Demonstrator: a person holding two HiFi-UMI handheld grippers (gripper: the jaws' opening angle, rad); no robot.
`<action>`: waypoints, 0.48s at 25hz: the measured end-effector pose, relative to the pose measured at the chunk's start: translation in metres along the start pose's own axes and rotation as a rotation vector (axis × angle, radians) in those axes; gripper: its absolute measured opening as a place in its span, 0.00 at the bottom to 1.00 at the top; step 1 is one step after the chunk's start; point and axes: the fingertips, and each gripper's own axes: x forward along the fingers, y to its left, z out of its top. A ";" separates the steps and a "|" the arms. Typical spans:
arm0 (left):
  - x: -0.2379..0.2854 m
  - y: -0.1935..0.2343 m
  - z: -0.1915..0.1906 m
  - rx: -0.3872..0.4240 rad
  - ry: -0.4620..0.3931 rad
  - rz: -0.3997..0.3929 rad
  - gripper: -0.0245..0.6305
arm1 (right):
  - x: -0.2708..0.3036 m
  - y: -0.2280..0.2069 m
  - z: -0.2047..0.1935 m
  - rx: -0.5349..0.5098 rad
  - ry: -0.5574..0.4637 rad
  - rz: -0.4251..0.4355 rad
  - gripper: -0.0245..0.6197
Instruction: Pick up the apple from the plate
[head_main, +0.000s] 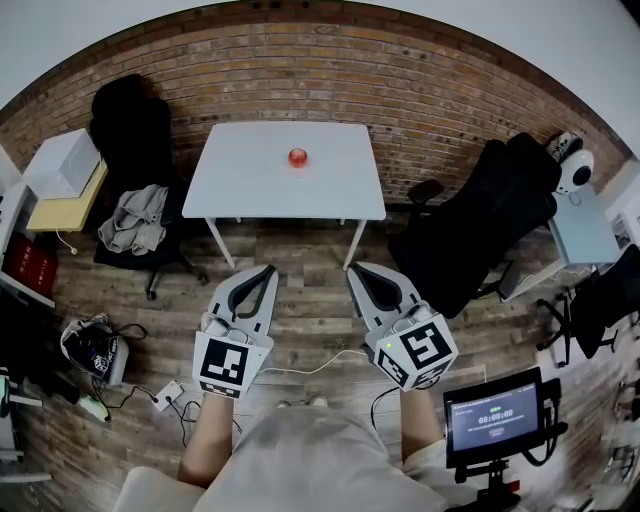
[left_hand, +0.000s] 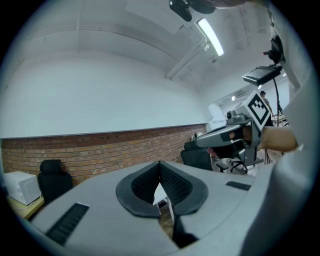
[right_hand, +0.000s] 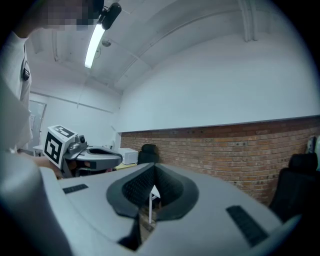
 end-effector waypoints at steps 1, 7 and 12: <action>0.000 -0.001 0.000 0.000 0.000 0.002 0.04 | -0.001 0.000 0.000 0.002 -0.001 0.006 0.04; 0.000 -0.008 -0.003 0.002 0.002 0.012 0.04 | -0.010 -0.002 0.001 -0.016 -0.022 0.015 0.04; -0.003 -0.016 -0.008 0.001 0.003 0.026 0.04 | -0.015 -0.002 -0.013 0.014 -0.008 0.048 0.04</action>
